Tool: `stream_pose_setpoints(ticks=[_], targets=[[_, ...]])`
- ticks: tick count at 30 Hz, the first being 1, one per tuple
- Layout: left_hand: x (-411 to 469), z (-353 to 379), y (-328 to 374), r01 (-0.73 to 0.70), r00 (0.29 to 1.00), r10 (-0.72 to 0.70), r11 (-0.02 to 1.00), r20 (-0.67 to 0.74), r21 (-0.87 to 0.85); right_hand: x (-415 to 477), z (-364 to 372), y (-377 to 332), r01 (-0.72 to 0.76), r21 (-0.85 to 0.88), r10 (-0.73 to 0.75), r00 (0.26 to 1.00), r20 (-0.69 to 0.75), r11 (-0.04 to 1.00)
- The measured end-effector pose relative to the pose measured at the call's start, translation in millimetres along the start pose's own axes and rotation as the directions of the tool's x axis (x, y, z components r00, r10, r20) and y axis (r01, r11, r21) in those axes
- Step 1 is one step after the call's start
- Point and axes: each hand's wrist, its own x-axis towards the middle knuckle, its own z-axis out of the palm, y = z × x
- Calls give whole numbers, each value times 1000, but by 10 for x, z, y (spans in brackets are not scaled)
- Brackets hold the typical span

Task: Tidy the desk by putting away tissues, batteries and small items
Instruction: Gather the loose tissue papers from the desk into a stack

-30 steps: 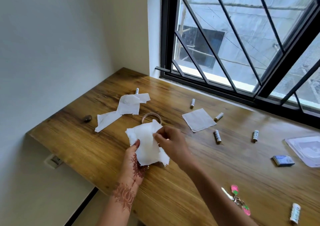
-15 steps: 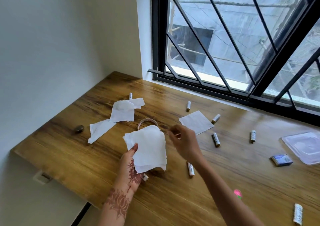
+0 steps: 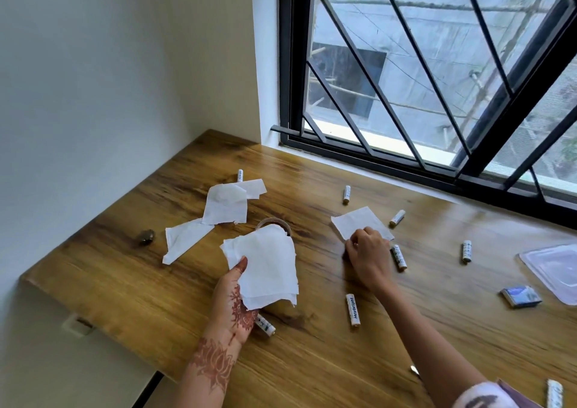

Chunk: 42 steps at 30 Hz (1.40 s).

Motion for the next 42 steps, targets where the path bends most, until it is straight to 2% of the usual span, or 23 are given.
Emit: stream_pose_setpoints(ticks=[3, 7, 10, 12, 19, 23, 28, 33, 37, 39, 42], targets=[[18, -37, 5, -26, 1000, 26, 1000, 13, -1, -28, -61, -158, -76, 275, 88, 996, -30, 958], [-5, -40, 18, -30, 999, 31, 999, 23, -33, -189, -221, -558, -34, 585, 53, 999, -14, 810], [-22, -37, 22, -20, 1000, 20, 999, 4, -29, -425, -329, -896, -3, 696, -32, 999, 37, 718], [-34, -52, 6, -21, 1000, 21, 999, -11, -33, -620, -381, -1095, 10, 722, -112, 989, 94, 692], [-91, -121, 71, -95, 992, 99, 993, 76, -65, -947, -330, -1529, 192, 587, -359, 916, 181, 786], [-109, -210, 183, -33, 995, 35, 999, 89, -20, -1003, -285, -1687, 342, 518, -486, 857, 170, 784], [58, -419, 351, -29, 999, 26, 998, -40, -59, -798, -166, -1782, 350, 512, -479, 866, 143, 785], [227, -651, 661, -60, 998, 60, 998, -24, 22, -148, 185, -1837, 349, 360, -396, 916, 64, 865], [421, -811, 982, -18, 1000, 18, 999, -24, -33, 226, 484, -1900, 413, 196, -438, 892, 108, 890], [491, -876, 1106, -54, 998, 54, 998, -32, -13, 315, 606, -1944, 434, 132, -451, 881, 145, 891], [590, -984, 1285, -77, 997, 78, 994, 2, -72, 385, 763, -2015, 455, 55, -456, 867, 201, 889]])
